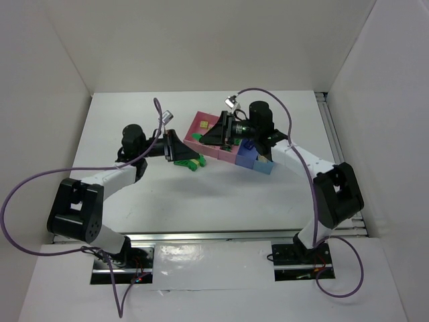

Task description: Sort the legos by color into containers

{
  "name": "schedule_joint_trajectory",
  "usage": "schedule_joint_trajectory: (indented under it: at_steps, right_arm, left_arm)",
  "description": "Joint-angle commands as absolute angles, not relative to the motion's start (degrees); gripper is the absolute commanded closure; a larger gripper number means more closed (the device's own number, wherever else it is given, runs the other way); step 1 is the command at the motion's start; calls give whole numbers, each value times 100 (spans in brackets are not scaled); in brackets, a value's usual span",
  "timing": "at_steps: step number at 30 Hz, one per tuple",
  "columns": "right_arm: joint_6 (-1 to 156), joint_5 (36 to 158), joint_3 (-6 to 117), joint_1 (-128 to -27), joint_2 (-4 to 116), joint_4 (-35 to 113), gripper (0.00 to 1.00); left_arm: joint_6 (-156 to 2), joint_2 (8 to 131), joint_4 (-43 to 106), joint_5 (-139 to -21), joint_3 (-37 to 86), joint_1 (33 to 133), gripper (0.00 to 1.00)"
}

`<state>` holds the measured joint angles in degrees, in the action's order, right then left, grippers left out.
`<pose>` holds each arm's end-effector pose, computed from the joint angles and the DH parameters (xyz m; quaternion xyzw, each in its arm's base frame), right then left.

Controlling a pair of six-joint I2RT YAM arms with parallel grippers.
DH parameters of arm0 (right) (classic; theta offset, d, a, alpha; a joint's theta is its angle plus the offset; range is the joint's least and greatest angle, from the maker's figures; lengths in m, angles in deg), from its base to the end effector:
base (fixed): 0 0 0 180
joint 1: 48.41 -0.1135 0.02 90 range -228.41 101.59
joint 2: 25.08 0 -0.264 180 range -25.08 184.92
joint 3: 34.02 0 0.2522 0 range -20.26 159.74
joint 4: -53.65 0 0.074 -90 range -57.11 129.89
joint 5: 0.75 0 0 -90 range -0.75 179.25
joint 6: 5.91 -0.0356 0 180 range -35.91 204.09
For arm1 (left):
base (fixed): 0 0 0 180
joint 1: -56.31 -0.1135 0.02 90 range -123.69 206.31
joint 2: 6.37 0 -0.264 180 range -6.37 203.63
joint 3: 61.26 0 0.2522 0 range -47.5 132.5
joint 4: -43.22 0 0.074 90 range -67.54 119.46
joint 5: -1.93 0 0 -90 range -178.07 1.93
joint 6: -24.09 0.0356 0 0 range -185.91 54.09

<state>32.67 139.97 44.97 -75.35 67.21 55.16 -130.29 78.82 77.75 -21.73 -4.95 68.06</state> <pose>0.3178 0.1924 0.2995 -0.1153 0.7425 0.6177 0.2318 0.2935 -0.0944 0.2635 0.1143 0.6835 -0.6717 0.2619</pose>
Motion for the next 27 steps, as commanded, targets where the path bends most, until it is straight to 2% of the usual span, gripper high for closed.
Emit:
schedule_joint_trajectory:
  at_steps: [1,4,8,9,11,12,13,18,27]
  right_arm:
    - [3276,13794,4601,-7469,6615,5870,75]
    - [3590,13487,4671,-7469,6554,5564,75]
    - [4433,12154,5091,-7469,6378,4160,76]
    - [4584,11193,5215,-7469,6378,3321,76]
    - [4805,10361,5522,-7469,6430,2630,76]
    - [4945,9957,5594,-7312,6492,2157,76]
    - [5016,9866,5655,-7241,6649,1961,76]
    - [5491,9339,6146,-7179,7265,1354,76]
    - [5685,8873,6728,-7179,8188,1115,75]
  left_arm:
    - [-12638,7713,7667,-2040,-259,6835,100]
    - [-12576,7713,7534,-2040,-206,6782,100]
    - [-12129,7713,6719,-2371,66,6782,100]
    - [-11788,7643,5907,-2556,180,6782,100]
    - [-11339,7582,4841,-3091,654,6782,100]
    - [-11041,7581,4305,-3773,803,6782,100]
    - [-10951,7581,3569,-4093,1031,6782,100]
    - [-10519,7836,2323,-5614,1762,6835,100]
    - [-10686,8618,1523,-6161,2956,7063,100]
